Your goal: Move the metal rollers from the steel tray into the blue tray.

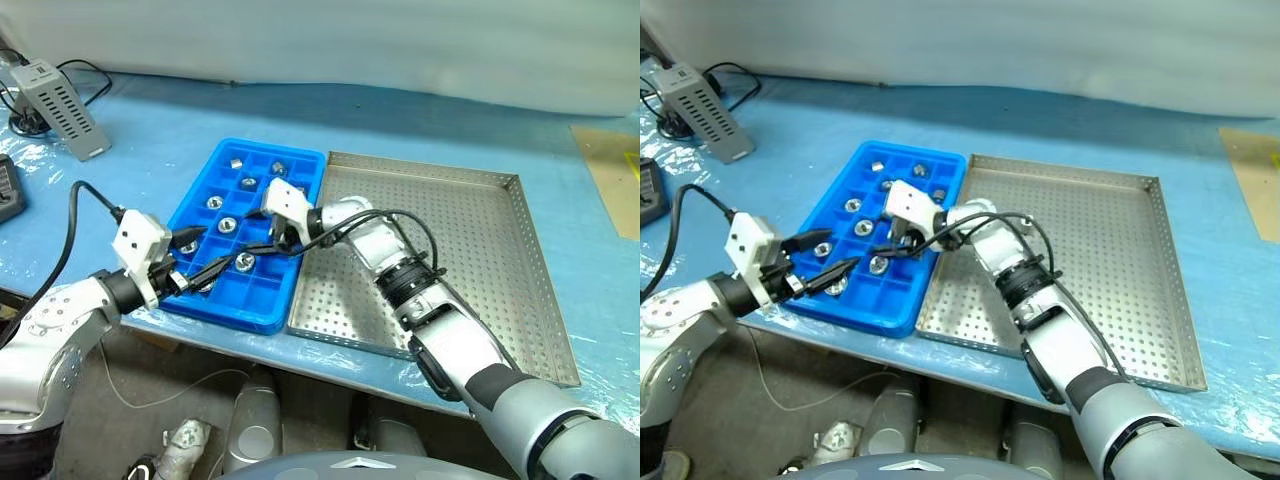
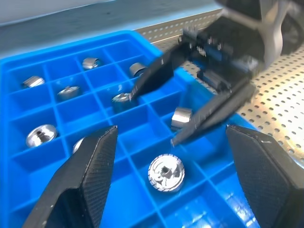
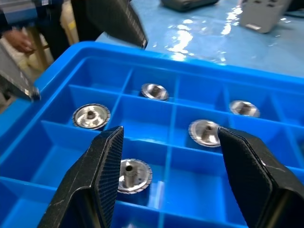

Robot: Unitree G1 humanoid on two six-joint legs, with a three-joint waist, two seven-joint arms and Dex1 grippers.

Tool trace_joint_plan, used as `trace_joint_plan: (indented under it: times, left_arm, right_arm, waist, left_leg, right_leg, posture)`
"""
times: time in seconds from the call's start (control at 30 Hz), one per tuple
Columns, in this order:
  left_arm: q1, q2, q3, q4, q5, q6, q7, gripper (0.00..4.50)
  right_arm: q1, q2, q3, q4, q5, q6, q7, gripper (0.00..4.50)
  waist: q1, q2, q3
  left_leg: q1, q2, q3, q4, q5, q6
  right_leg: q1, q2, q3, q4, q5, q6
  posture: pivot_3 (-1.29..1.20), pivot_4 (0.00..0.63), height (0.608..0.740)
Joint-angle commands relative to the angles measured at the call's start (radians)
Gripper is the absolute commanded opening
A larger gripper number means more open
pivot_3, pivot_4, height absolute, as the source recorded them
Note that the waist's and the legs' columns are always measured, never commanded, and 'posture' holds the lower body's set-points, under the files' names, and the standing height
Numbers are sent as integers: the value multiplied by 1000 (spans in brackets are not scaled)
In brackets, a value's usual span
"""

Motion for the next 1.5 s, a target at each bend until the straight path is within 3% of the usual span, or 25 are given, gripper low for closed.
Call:
trace_joint_plan:
  times: [0.03,0.3,0.5,0.63,0.73,0.8,1.07,1.27,1.5]
  left_arm:
    - [-102,-11,-75,83,38,-50,-35,3826]
    - [-414,-116,-272,338,117,-112,-134,3826]
    - [-536,-169,-324,461,151,-154,-202,3826]
    - [-563,-179,-334,484,164,-158,-222,3826]
    - [-560,-176,-333,449,162,-134,-221,3826]
    - [-550,-172,-329,431,160,-122,-219,3826]
    - [-513,-161,-316,359,159,-79,-190,3826]
    - [-495,-150,-302,297,147,-31,-164,3826]
    - [-491,-144,-296,279,145,-9,-150,3826]
  right_arm:
    - [19,-44,-66,-127,22,73,-65,3316]
    - [145,-168,-149,-337,17,239,-209,3316]
    - [197,-145,-217,-351,44,307,-353,3316]
    - [203,-107,-231,-264,27,287,-455,3316]
    - [193,-83,-242,-170,19,239,-518,3875]
    - [183,-67,-236,-137,21,216,-530,4480]
    - [108,-62,-273,103,-8,119,-690,4480]
    - [93,-52,-281,239,-1,94,-683,4480]
    - [98,-24,-282,262,10,91,-662,4480]
  waist:
    - [-14,0,0]
    - [-77,-1,-1]
    - [-149,-1,-1]
    - [-170,-1,-1]
    - [-171,-1,-1]
    - [-170,-1,0]
    - [-169,-1,0]
    - [-165,0,0]
    - [-164,0,0]
  left_leg:
    - [0,0,0,1,0,0]
    - [2,-2,0,7,2,-3]
    - [4,-1,1,7,2,-3]
    - [5,-1,3,7,2,-2]
    - [5,-1,3,8,1,-1]
    - [4,-1,3,9,0,0]
    - [4,-1,4,11,0,1]
    - [4,-1,4,11,-1,1]
    - [6,0,4,12,-1,2]
  right_leg:
    - [1,0,0,0,0,0]
    - [6,0,2,1,2,3]
    - [6,0,2,1,2,2]
    - [6,0,3,1,2,1]
    - [6,0,3,1,2,1]
    - [6,-1,3,1,2,1]
    - [7,-1,3,1,3,1]
    - [7,-1,2,1,3,1]
    - [8,-1,3,2,3,1]
  posture:
    - [122,150,740]
    - [-61,150,740]
    - [-164,150,740]
    - [-178,150,740]
    - [-175,150,740]
    - [-171,150,740]
    - [-129,150,740]
    - [-108,150,740]
    - [-88,150,740]
